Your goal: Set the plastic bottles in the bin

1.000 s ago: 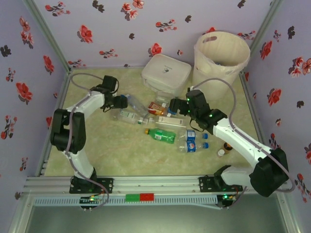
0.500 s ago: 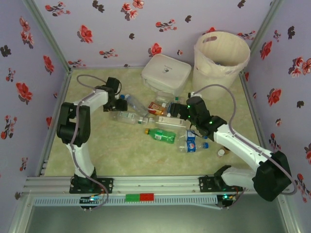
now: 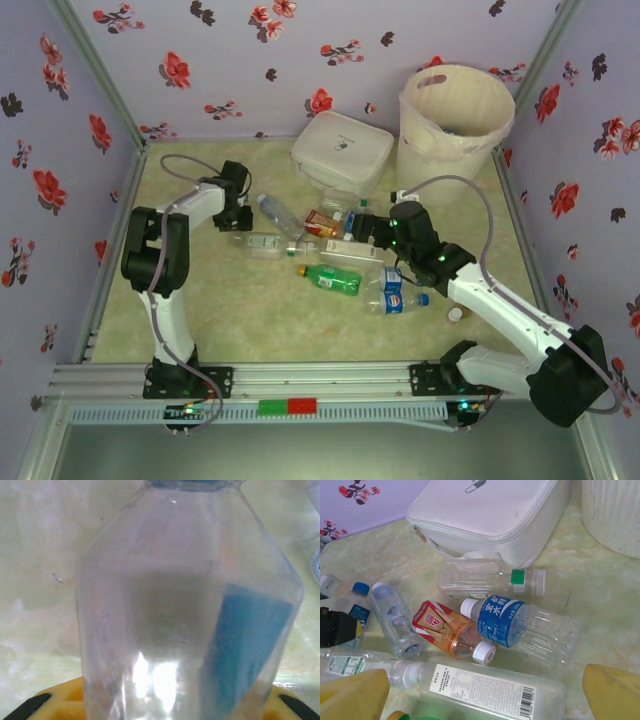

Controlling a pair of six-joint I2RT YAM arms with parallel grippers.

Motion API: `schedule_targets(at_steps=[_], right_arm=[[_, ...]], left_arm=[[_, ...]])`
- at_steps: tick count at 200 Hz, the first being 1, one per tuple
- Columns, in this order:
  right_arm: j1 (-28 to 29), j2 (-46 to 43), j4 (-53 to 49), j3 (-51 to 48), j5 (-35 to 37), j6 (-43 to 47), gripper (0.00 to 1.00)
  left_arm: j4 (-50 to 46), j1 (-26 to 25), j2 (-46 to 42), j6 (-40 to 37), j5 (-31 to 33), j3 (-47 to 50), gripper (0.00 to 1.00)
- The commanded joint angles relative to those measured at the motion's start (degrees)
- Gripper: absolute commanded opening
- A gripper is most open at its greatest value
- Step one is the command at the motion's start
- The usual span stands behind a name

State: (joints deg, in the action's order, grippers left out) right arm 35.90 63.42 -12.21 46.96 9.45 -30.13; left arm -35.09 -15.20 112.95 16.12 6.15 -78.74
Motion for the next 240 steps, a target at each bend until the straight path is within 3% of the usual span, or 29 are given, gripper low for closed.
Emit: schedule_targets(at_steps=[1,64,105,157,204,240], right_arm=[[0.4,-0.8,1.3,0.4,-4.3,3.5,0.99],[0.3,-0.5,3.7,4.1,-9.5,5.2,0.99],[-0.3,-0.2,5.4,8.3,-12.4,4.3,0.97],[-3.0,2.2,6.4,16.7,-19.3,3.6,0.92],[-4.6,5.6,10.5,18.5,-25.6,0.3,0.8],[-5.9,8.1,14.2,16.6,-25.4,-3.8,0.77]], left_arm=[[-1.4,0.4,-3.9,0.3,2.5,-1.9,0.34],[1.6,-2.6,-22.7,2.7,-0.5,2.0,0.33],[7.9,-8.5,-32.6,6.1,-14.9,5.7,0.33],[16.8,-20.6,-35.9,5.3,-18.4,9.9,0.33],[23.5,-25.8,-33.9,3.4,-20.5,11.1,0.33],[28.1,-27.6,-33.0,2.7,-20.5,12.6,0.35]])
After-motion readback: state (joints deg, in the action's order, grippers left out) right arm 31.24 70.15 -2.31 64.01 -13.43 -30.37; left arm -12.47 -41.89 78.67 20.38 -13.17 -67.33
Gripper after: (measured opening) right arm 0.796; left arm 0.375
